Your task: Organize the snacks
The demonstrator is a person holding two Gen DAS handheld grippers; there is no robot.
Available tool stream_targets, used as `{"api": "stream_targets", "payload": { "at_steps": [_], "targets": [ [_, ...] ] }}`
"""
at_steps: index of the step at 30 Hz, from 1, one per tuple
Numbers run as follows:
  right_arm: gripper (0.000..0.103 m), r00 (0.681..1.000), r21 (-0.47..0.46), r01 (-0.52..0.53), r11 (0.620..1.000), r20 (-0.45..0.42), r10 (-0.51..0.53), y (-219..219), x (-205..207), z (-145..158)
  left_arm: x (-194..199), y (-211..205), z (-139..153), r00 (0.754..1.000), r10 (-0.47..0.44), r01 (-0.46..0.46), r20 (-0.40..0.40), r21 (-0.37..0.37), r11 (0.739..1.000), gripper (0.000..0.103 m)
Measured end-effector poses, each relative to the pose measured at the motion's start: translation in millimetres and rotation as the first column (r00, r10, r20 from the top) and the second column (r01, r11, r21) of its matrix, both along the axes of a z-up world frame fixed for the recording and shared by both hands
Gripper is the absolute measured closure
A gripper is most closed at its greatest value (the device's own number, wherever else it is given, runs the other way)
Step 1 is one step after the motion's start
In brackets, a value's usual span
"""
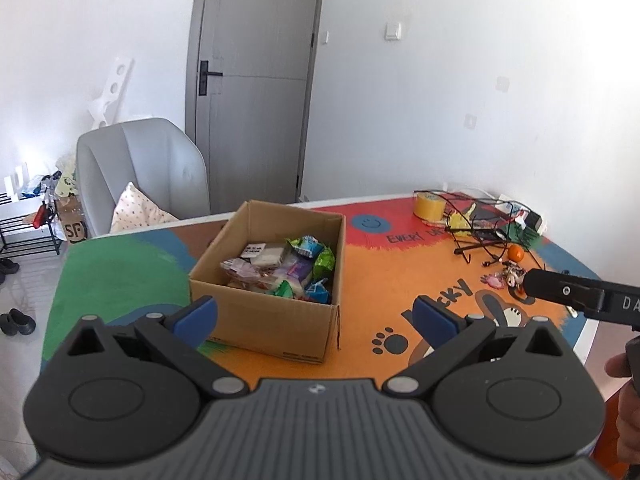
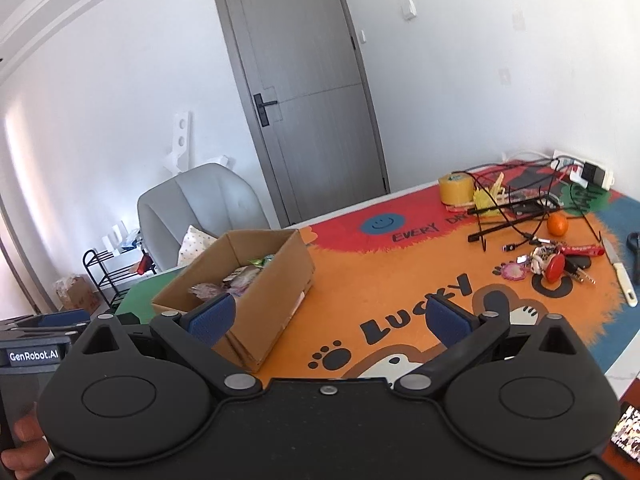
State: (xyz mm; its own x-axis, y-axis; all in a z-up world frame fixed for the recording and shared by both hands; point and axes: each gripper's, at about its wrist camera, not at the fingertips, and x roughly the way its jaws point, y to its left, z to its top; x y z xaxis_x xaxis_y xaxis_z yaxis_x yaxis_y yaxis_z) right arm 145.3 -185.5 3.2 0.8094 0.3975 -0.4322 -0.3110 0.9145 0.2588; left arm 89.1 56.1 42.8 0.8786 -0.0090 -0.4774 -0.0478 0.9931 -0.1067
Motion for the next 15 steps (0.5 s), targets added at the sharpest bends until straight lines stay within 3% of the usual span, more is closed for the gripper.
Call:
{"api": "stream_targets", "payload": {
  "at_steps": [15],
  "targets": [
    [0.000,0.998,-0.029,-0.028,0.999,0.052,0.029,-5,-36,23,-35,-3,16,0.999,0.004,-0.005,0.037,0.017,1.000,0.000]
  ]
}}
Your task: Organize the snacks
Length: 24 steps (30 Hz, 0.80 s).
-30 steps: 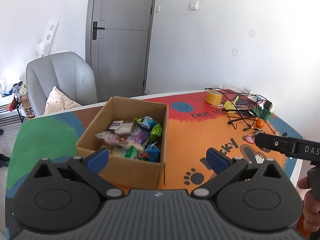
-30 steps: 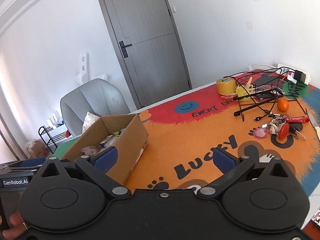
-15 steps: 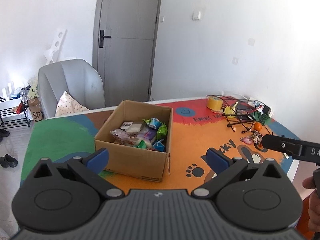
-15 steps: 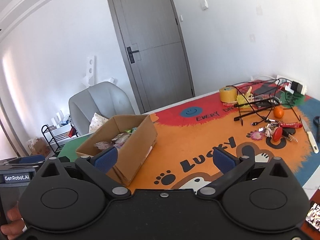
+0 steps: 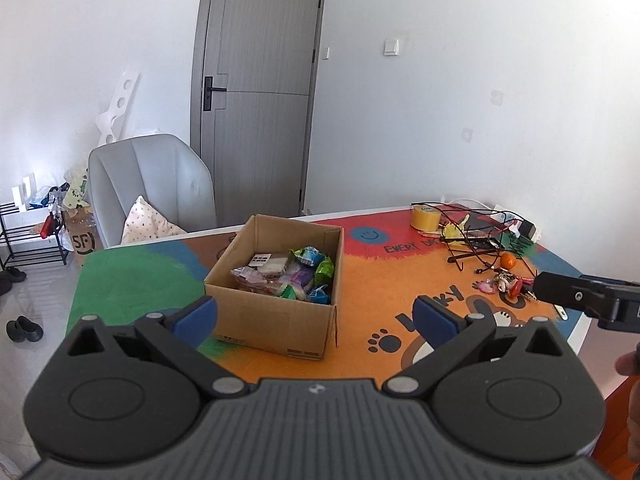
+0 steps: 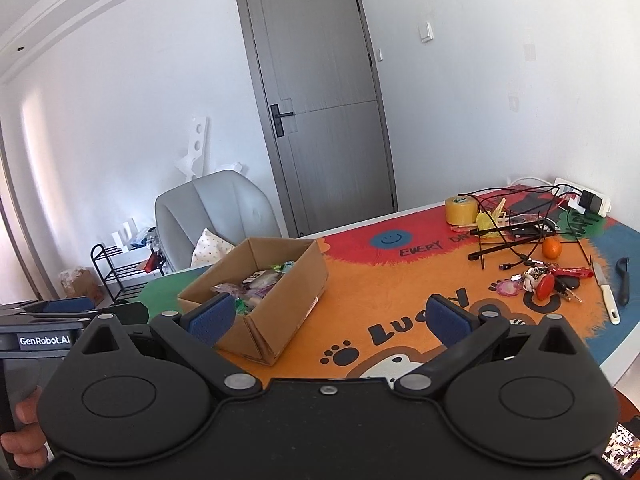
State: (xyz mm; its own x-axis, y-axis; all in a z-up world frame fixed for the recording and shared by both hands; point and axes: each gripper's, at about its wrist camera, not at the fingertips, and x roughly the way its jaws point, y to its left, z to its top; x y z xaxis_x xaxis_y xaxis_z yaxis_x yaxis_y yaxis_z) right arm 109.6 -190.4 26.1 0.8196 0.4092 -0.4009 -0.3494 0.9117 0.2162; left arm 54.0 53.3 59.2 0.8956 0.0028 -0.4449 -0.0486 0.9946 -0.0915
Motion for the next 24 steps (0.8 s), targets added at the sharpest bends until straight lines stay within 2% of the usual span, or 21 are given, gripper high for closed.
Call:
{"api": "stream_targets", "payload": {
  "at_steps": [24],
  "targets": [
    [0.000,1.000,-0.008,0.006,1.000,0.013,-0.006,-4,-15,2,-10,-3,0,1.000,-0.005,0.005,-0.004,0.016,1.000,0.000]
  ]
}}
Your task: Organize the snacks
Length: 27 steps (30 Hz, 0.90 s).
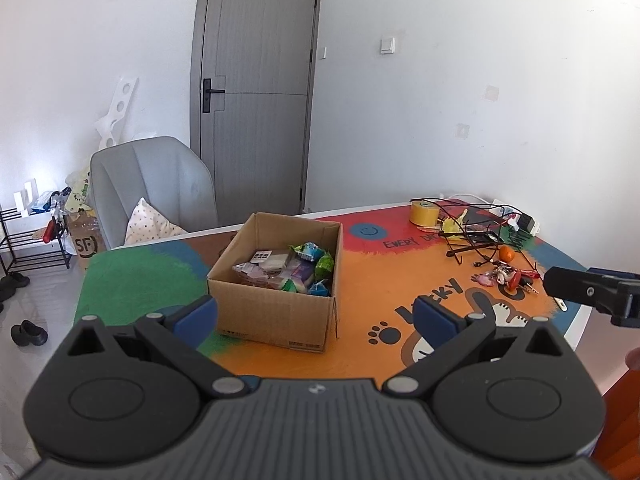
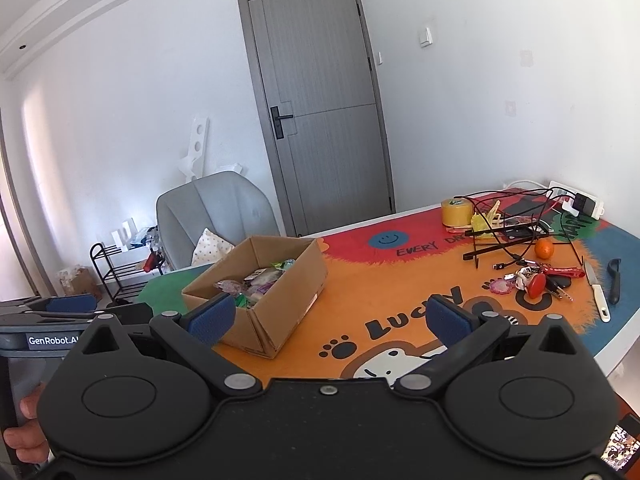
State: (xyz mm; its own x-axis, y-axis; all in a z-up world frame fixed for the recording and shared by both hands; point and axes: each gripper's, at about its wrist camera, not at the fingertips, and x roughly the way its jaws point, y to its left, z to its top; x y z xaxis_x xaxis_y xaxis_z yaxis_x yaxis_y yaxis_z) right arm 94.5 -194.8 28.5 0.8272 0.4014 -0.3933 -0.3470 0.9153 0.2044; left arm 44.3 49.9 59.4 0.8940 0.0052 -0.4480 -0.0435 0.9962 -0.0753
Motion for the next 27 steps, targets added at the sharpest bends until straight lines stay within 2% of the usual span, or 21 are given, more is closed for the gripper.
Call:
{"api": "stream_targets", "payload": {
  "at_steps": [27],
  "targets": [
    [0.000,1.000,0.003,-0.011,1.000,0.007,0.011,-0.8,-4.0,3.5,-2.9,-0.4,0.5,1.000,-0.005,0.005,0.004,-0.002,1.000,0.000]
  ]
}}
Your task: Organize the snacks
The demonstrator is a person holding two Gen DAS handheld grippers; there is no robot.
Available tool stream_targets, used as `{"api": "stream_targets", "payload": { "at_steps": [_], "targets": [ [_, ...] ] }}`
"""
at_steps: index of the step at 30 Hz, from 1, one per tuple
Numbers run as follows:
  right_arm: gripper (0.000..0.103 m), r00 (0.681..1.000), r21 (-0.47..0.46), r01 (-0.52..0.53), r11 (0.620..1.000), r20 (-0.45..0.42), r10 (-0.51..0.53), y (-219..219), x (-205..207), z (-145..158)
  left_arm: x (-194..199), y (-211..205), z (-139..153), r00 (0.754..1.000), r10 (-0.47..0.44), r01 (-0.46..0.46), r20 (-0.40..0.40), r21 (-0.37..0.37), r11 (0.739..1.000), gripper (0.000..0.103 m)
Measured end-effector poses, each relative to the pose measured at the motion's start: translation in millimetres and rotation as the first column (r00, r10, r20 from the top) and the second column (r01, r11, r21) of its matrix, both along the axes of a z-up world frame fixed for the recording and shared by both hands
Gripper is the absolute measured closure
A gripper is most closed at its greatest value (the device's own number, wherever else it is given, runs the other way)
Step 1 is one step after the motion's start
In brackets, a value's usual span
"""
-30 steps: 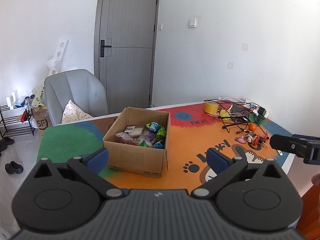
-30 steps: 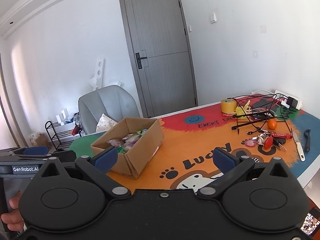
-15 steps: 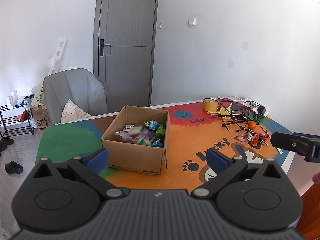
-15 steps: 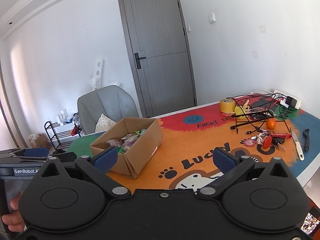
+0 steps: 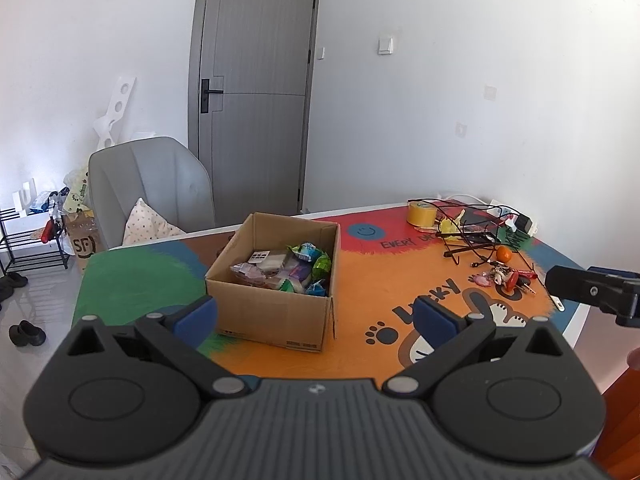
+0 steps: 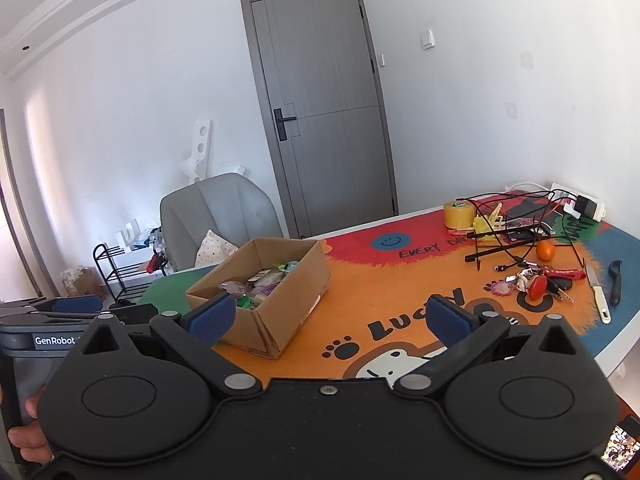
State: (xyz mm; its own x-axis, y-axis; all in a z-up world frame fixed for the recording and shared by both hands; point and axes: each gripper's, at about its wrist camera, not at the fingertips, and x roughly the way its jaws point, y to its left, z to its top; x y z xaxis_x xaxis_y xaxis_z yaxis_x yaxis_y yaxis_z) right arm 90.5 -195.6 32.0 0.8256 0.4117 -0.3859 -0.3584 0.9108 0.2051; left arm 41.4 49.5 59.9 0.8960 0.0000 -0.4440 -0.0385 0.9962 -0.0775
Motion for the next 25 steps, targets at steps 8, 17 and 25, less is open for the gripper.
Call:
{"api": "stream_targets", "payload": {
  "at_steps": [8,17,25],
  "targets": [
    [0.000,1.000,-0.004,-0.007,1.000,0.000,0.007,-0.4,0.2,-0.7,-0.6,-0.5,0.5,1.000,-0.001,0.001,-0.001,0.000,1.000,0.000],
    [0.000,1.000,-0.006,-0.006,1.000,-0.001,0.006,0.4,0.0,-0.8,-0.7,-0.1,0.0,1.000,-0.001,0.001,-0.002,-0.001,1.000,0.000],
    [0.000,1.000,-0.008,-0.006,1.000,-0.005,0.006,1.1,-0.2,-2.4,0.0,0.8,-1.6,1.000,0.001,-0.001,-0.007,-0.005,1.000,0.000]
  ]
}}
